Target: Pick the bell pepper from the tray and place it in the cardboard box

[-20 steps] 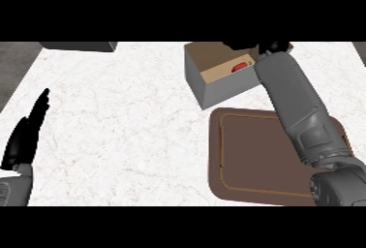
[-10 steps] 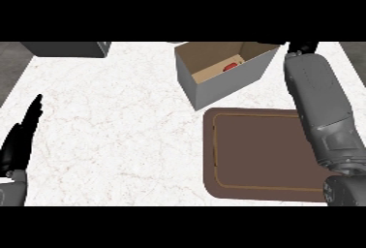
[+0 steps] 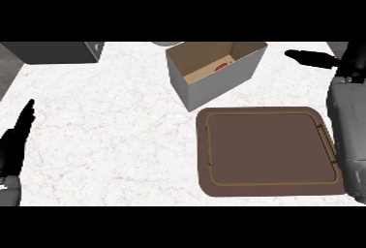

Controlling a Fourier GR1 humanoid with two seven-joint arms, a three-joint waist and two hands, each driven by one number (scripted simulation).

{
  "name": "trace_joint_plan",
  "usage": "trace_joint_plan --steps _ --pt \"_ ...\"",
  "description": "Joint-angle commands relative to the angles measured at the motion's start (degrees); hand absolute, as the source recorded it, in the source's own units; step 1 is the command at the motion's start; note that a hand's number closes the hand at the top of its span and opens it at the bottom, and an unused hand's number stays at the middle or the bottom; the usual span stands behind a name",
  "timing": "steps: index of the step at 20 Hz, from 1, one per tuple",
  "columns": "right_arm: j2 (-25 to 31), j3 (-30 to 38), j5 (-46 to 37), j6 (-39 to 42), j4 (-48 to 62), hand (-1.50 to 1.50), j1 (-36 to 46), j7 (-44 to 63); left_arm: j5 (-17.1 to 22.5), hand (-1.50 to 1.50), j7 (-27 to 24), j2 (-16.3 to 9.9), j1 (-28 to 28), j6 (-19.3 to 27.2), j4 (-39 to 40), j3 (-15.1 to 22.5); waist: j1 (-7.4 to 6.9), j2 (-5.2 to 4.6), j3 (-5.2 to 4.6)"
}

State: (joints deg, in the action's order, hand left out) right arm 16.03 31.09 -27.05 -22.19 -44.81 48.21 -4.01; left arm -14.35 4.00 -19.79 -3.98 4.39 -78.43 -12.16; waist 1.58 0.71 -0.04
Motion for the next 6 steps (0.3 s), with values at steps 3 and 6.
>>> trace_joint_plan --steps 3,6 --pt "2.96 -1.22 4.82 11.02 -17.53 -1.5 -14.72 3.11 0.19 0.0 -0.42 -0.16 0.48 -0.7 -0.18 -0.56 -0.17 -0.17 -0.01" --pt "4.39 -3.18 5.2 15.94 -27.09 -1.5 -19.19 10.36 0.14 0.0 -3.27 -0.19 1.11 -0.58 1.44 -1.13 -0.42 -0.27 -0.03"
